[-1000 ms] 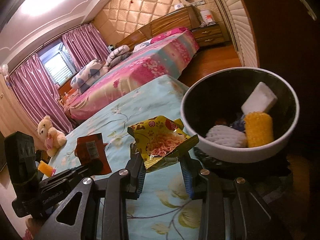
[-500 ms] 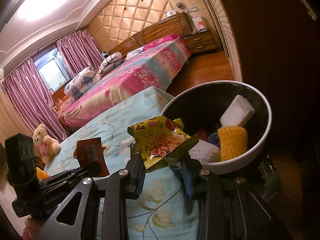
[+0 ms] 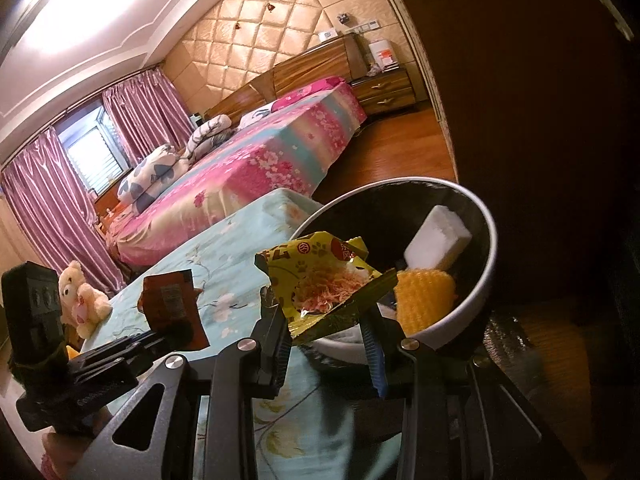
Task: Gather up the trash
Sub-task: 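Carry the red snack bag and yellow wrapper over the white bin, then lower both items into the bin and open both tools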
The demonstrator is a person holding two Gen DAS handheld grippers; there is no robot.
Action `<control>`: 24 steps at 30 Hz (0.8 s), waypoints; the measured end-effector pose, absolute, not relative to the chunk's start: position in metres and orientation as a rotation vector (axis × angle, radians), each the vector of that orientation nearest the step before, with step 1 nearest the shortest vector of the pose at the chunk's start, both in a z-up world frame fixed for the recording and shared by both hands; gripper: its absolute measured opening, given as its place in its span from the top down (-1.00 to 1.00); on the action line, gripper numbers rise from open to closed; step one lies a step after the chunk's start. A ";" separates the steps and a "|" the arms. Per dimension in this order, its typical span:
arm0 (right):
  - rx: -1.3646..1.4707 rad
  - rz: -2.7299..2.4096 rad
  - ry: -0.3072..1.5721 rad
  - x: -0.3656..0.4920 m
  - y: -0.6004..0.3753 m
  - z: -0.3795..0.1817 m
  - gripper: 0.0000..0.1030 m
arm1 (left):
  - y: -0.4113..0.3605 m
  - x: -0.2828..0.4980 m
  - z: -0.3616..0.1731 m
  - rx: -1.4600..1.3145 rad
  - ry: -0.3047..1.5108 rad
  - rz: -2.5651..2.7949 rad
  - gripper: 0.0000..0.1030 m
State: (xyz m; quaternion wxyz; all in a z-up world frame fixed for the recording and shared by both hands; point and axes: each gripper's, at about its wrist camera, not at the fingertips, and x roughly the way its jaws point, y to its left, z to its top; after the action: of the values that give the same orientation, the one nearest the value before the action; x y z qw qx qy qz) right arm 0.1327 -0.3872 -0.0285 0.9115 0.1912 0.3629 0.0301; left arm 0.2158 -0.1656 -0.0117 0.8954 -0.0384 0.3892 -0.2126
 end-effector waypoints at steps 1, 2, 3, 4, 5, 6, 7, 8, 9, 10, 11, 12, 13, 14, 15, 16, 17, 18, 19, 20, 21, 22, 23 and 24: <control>0.396 0.059 0.748 0.132 -0.389 -0.028 0.37 | -0.168 0.217 -0.011 -0.076 0.805 -0.443 0.69; 0.397 0.054 0.749 0.132 -0.392 -0.028 0.37 | -0.170 0.218 -0.010 -0.072 0.804 -0.445 0.69; 0.396 0.050 0.748 0.132 -0.393 -0.028 0.37 | -0.172 0.219 -0.010 -0.070 0.803 -0.446 0.69; 0.396 0.046 0.749 0.132 -0.395 -0.028 0.37 | -0.174 0.221 -0.010 -0.066 0.803 -0.448 0.69; 0.397 0.044 0.750 0.131 -0.396 -0.028 0.37 | -0.176 0.222 -0.010 -0.064 0.803 -0.450 0.69; 0.399 0.040 0.750 0.132 -0.397 -0.028 0.37 | -0.177 0.224 -0.011 -0.063 0.804 -0.451 0.69; 0.399 0.039 0.751 0.132 -0.399 -0.029 0.37 | -0.180 0.225 -0.011 -0.060 0.803 -0.452 0.69; 0.399 0.035 0.752 0.132 -0.401 -0.029 0.37 | -0.182 0.227 -0.011 -0.057 0.803 -0.454 0.69; 0.398 0.034 0.753 0.133 -0.401 -0.029 0.37 | -0.183 0.228 -0.011 -0.055 0.804 -0.455 0.69; 0.397 0.031 0.754 0.133 -0.403 -0.029 0.37 | -0.185 0.229 -0.011 -0.053 0.804 -0.456 0.69; 0.394 0.028 0.755 0.134 -0.404 -0.029 0.37 | -0.187 0.230 -0.011 -0.052 0.804 -0.458 0.69; 0.391 0.025 0.755 0.134 -0.405 -0.028 0.37 | -0.188 0.231 -0.010 -0.050 0.803 -0.459 0.69; 0.390 0.024 0.756 0.135 -0.406 -0.028 0.37 | -0.191 0.232 -0.011 -0.045 0.801 -0.460 0.69; 0.389 0.023 0.757 0.137 -0.406 -0.028 0.37 | -0.192 0.233 -0.010 -0.042 0.800 -0.461 0.69; 0.387 0.021 0.758 0.137 -0.406 -0.028 0.37 | -0.193 0.234 -0.010 -0.040 0.800 -0.462 0.69; 0.385 0.017 0.759 0.138 -0.406 -0.027 0.37 | -0.195 0.235 -0.010 -0.037 0.798 -0.465 0.69; 0.384 0.016 0.760 0.138 -0.407 -0.028 0.37 | -0.196 0.236 -0.009 -0.035 0.797 -0.465 0.69; 0.383 0.015 0.760 0.139 -0.409 -0.028 0.37 | -0.198 0.237 -0.009 -0.030 0.796 -0.467 0.69; 0.381 0.012 0.760 0.140 -0.410 -0.027 0.37 | -0.200 0.238 -0.009 -0.028 0.795 -0.468 0.69; 0.378 0.011 0.760 0.140 -0.411 -0.027 0.37 | -0.201 0.239 -0.009 -0.026 0.795 -0.469 0.69; 0.376 0.010 0.761 0.142 -0.412 -0.027 0.37 | -0.202 0.239 -0.009 -0.024 0.794 -0.470 0.69; 0.373 0.010 0.761 0.143 -0.412 -0.026 0.37 | -0.203 0.241 -0.009 -0.023 0.794 -0.470 0.69; 0.371 0.009 0.761 0.144 -0.413 -0.026 0.37 | -0.204 0.242 -0.009 -0.022 0.793 -0.471 0.69; 0.370 0.008 0.762 0.143 -0.413 -0.026 0.37 | -0.205 0.243 -0.009 -0.021 0.793 -0.471 0.69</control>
State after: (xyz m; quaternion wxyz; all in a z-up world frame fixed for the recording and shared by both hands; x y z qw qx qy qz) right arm 0.1433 -0.4125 -0.0264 0.9117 0.1795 0.3696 0.0037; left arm 0.2428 -0.2050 -0.0093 0.8956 -0.0103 0.3825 -0.2271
